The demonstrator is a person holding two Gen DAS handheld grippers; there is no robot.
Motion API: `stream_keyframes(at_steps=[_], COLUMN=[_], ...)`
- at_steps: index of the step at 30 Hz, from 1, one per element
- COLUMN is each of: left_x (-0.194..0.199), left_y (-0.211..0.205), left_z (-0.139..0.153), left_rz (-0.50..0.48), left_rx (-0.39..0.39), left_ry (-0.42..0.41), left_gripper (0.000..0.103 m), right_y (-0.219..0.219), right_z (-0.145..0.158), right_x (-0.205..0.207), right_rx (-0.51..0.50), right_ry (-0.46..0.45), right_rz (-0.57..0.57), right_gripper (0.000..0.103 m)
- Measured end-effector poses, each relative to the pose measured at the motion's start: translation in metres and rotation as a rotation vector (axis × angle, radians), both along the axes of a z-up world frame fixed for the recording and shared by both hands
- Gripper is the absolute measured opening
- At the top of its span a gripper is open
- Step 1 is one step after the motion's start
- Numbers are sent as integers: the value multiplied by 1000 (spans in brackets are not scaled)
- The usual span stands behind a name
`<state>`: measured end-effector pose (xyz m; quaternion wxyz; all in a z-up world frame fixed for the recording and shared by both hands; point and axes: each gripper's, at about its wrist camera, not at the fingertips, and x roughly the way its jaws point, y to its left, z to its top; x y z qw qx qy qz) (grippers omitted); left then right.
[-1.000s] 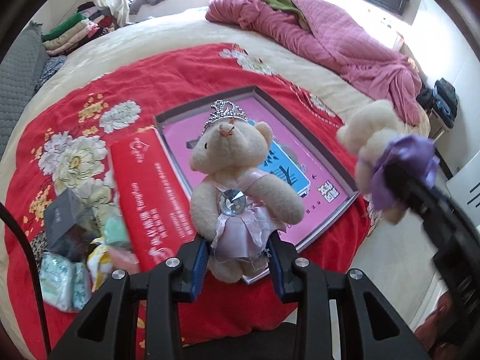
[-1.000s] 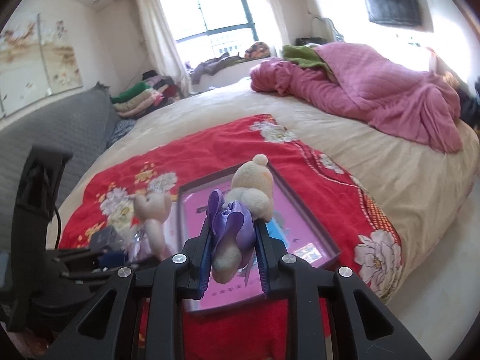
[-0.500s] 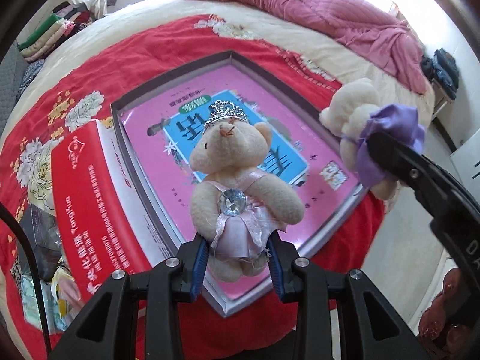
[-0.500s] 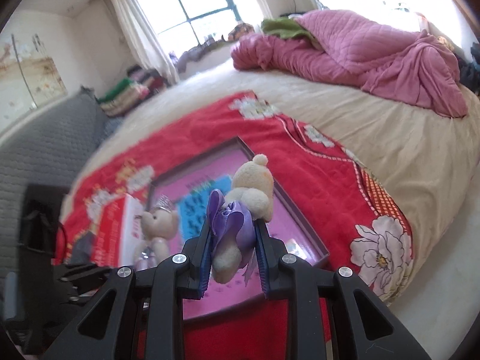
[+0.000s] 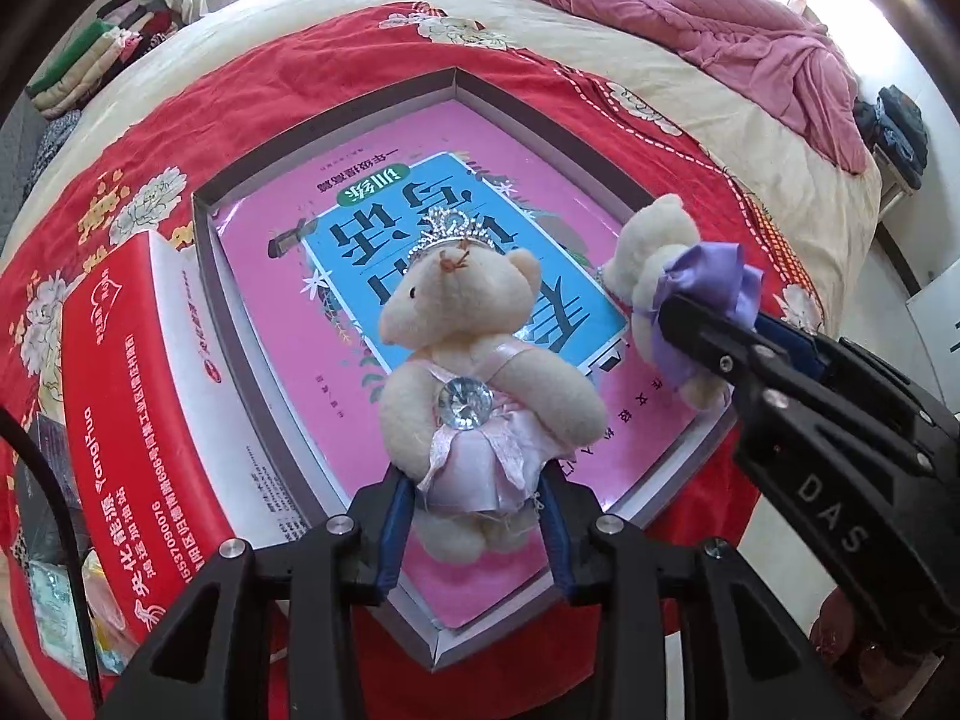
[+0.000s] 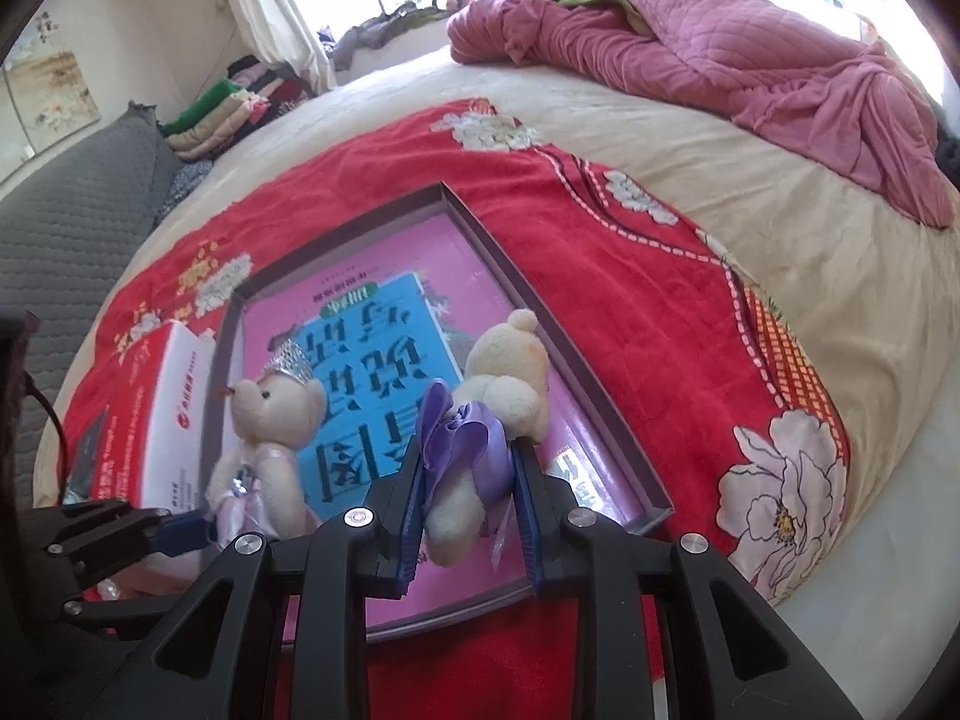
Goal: Organize soft objects
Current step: 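Lower both bears onto the pink book in the tray and open both tools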
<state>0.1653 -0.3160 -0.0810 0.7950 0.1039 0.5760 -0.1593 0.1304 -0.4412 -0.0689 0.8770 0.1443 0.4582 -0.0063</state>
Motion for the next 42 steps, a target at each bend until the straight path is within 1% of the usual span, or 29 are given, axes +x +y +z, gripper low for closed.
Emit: stream_keyframes(at_steps=[5,8,16,20,23,26,28,34,35,37,42], left_x=[0,0,1,0,-1,-1,-1,-5,-7,-10,-17], left_y=[-3,-5,-6,-6,-6,-3,-2,0,1,2,9], left_z=[-4,-5,-6,-6,-5,0,2,11,14,19,37], left_rz=[-5,-7,-3,-5,-2,11,15,12,10,6,7], left_rx=[11,28,26,34,35,20,17,1,-6,-18,-43], left_ry=[7,4,20,20,21,15,10,2,-2,-13,-50], left_gripper=[40,40,41,42,43,45,50,52,53,58,59], right_y=[-5,-6,-12,-14,-18,-19,-21,-25,-26,-27,-30], right_z=[-8,-11,-11,-11,-10,-8,-6,-2,-2,1,9], right_x=[-1,-2,-6,-9,-13,-16,-17,-21,-23,-26,-33], right_rx=[12,5,9,-1,5,11,11,-3,-2,-1,-10], right_ry=[20,29,30,32,28,21,21,20,19,13,2], right_rz=[-25,-42,-70,-82,-96,-101,-107,-136,-141,-147,-161], right_gripper=[29,33,35,42,42,42,42,42,42,42,43])
